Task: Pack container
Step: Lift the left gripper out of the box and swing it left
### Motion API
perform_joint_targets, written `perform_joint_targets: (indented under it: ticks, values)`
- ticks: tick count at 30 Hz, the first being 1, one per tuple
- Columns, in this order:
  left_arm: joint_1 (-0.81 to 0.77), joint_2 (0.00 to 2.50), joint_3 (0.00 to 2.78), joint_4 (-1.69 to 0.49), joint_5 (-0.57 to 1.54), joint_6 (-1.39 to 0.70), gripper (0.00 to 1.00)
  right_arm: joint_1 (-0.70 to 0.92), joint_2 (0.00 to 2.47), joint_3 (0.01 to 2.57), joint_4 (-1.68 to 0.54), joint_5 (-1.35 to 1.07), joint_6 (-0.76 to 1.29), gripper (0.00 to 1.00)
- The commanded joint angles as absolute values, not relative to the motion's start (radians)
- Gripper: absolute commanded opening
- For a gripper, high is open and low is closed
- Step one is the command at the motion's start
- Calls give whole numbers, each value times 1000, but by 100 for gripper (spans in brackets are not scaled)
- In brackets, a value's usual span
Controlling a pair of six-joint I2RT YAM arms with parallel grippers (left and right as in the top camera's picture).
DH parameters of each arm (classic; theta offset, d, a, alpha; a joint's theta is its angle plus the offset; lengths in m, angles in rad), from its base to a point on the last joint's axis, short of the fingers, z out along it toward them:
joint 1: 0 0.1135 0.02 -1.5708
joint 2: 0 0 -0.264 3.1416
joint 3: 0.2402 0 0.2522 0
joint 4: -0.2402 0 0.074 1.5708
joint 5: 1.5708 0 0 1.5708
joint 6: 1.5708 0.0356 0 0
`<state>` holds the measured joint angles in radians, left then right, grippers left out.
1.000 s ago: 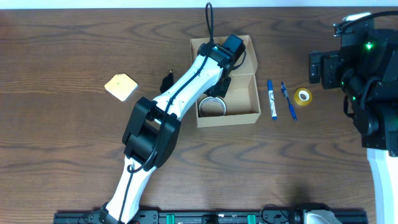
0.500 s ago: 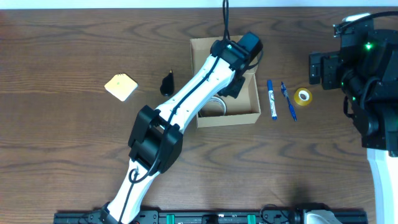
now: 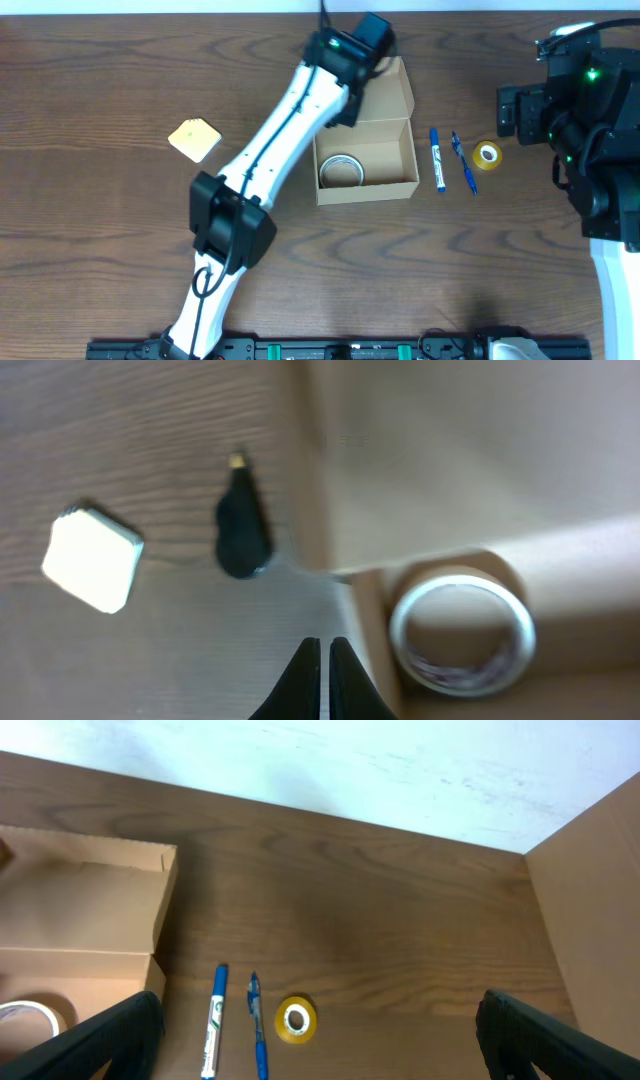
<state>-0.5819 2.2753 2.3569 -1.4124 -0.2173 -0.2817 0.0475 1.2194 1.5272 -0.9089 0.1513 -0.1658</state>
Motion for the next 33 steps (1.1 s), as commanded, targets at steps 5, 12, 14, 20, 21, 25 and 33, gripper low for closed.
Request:
perform_joint_targets:
  ticks: [5, 12, 14, 20, 21, 25, 33]
  values:
    - [-438, 2237, 2378, -1443, -237, -377, 6, 60, 1210, 1552, -912, 162, -173, 99]
    - [-324, 2233, 2378, -1464, -236, -443, 6, 60, 1211, 1552, -913, 162, -173, 99]
    - [-302, 2233, 2378, -1471, -240, -443, 6, 60, 1211, 1552, -913, 162, -173, 99]
    - [-243, 2233, 2378, -1514, -239, -524, 6, 60, 1211, 1552, -912, 162, -173, 99]
    - [-235, 2233, 2378, -1534, -239, -578, 6, 60, 1211, 1552, -912, 162, -173, 99]
    - [-234, 2233, 2378, -1576, -305, -704, 6, 60, 1211, 1552, -913, 162, -173, 99]
    - [-221, 2233, 2378, -1618, -321, -937, 6, 60, 1211, 1552, -913, 162, -173, 99]
